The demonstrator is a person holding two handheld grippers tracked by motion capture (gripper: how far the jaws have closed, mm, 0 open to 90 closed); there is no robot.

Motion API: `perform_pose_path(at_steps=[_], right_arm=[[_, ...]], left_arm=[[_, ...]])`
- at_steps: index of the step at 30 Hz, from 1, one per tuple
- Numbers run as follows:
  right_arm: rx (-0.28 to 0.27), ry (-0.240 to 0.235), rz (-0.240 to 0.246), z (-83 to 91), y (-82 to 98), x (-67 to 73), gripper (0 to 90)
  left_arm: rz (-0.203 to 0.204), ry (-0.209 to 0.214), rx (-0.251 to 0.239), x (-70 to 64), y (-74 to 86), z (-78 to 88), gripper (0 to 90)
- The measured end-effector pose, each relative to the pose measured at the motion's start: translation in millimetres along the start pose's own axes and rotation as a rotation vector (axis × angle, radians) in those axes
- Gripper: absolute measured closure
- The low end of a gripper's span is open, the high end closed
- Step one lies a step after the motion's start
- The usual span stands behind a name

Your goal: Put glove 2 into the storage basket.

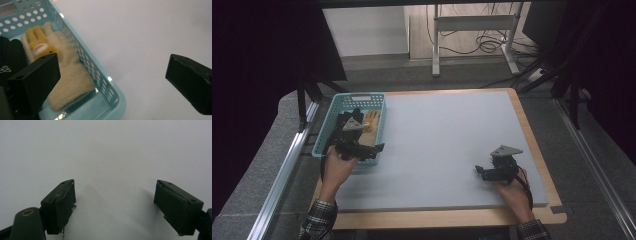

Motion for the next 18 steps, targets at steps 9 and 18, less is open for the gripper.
perform_pose_path(at_steps=[9,18], right_arm=[[0.000,0.001,0.002,0.0,0.0,-0.1,17.3],[0.000,0.000,-0.001,0.1,-0.1,0.1,17.3]], left_arm=[[0.004,0.024,-0.014,-10.9,1.0,-5.4,0.2],[-0.004,0.042,-0.020,-22.7,2.7,-12.1,0.2]])
Point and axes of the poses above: each handheld gripper's, and its own axes: z roughly backward along the jaws, y roughly out of its underside, x roughly to its left, the point moved 6 cm from there along -z, roughly forward along the jaws, and after that the axes turned 5 degrees about -x, right-handed, at the moved point
